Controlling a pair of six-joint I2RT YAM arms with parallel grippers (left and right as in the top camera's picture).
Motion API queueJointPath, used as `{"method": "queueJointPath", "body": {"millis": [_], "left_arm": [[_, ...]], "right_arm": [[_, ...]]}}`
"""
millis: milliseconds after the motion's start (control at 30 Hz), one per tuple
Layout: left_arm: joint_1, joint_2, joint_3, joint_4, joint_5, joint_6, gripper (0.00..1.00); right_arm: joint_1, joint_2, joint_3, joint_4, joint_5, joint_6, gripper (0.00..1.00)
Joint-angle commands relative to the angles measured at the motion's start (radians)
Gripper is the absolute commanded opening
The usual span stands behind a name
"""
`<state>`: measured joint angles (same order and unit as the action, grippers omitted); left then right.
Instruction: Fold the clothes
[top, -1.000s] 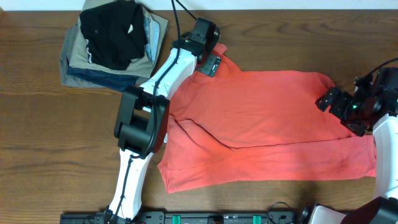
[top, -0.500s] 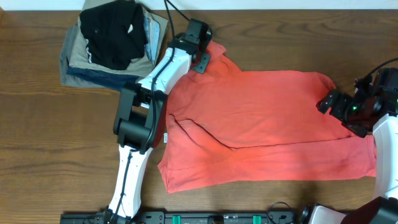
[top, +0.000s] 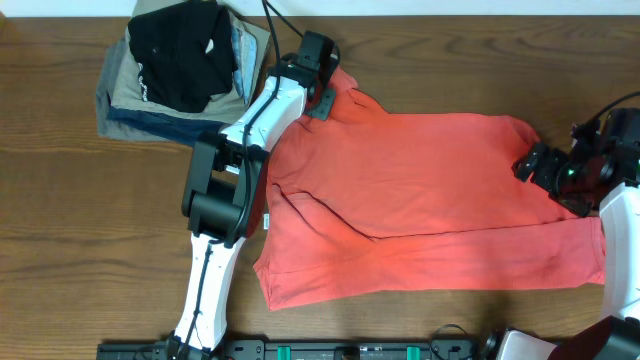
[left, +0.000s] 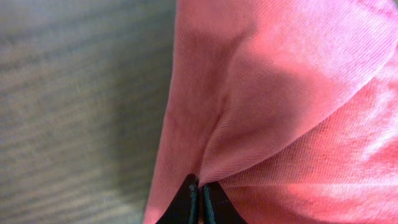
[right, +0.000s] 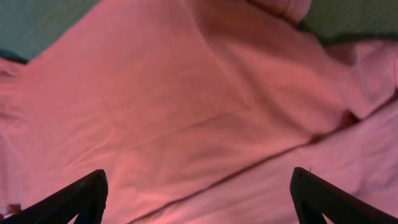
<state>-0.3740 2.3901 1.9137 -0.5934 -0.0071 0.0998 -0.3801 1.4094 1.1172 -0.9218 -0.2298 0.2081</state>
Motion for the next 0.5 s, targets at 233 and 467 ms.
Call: {"method": "queueJointPath", "body": {"millis": [233,467], "left_arm": [[0.003,-0.211,0.019,-0.207,-0.012,-0.128,0.06],[0.003,-0.222,0.013,-0.337,-0.012,-0.166,0.06]], "right_arm": [[0.008,0.003,0.000,0.182,-0.040,0.000,0.91],[0.008,0.059,0.000,0.332,-0.039,-0.008,0.89]]}}
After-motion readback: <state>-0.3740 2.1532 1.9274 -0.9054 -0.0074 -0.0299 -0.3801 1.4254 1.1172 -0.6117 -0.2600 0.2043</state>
